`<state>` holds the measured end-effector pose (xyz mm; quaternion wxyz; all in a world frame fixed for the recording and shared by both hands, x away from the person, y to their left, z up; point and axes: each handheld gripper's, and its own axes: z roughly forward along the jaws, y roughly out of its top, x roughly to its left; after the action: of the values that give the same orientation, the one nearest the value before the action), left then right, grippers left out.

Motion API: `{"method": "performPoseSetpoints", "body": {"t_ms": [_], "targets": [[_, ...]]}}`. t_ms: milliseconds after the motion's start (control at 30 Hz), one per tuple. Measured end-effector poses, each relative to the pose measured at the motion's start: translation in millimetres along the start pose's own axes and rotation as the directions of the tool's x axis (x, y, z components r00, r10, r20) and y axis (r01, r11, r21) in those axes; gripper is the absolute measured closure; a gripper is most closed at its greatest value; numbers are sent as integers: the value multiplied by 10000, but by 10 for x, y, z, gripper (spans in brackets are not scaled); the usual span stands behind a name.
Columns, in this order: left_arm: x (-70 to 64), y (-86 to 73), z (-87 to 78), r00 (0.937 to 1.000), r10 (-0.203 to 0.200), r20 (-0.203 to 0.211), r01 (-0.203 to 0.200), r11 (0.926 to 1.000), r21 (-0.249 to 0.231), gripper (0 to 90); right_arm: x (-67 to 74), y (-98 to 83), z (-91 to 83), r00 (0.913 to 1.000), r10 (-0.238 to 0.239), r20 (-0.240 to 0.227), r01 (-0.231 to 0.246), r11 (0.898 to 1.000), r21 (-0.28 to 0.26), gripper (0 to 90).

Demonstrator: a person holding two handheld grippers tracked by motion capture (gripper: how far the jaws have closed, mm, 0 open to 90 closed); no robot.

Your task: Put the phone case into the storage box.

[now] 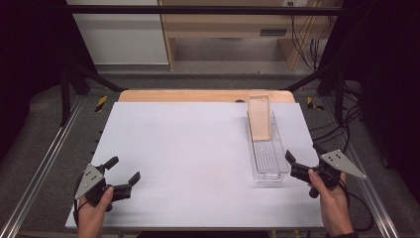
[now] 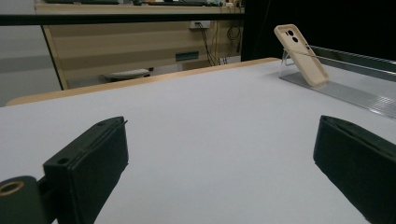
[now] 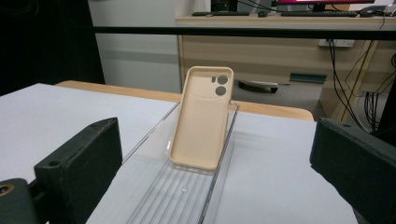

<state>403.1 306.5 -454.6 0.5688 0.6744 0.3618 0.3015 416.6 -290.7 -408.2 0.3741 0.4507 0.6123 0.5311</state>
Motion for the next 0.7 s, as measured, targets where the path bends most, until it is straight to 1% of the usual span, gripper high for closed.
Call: {"method": "performPoseSetpoints", "body": {"t_ms": [233,433,700], "targets": [[-1,1,-1,10000,1,2,-1,10000,-6,29,30,-80,-7,9999,-104,-124,104,9999,-12,27],[1,1,-5,10000,-4,5,4,10000,-17,29,46,-148,-12,9999,-20,-158,21,10000,63,28],[0,1,-3,10000,4,7,-4,10000,-15,29,56,-222,-33,9997,-91,-231,92,9999,82,29]]}}
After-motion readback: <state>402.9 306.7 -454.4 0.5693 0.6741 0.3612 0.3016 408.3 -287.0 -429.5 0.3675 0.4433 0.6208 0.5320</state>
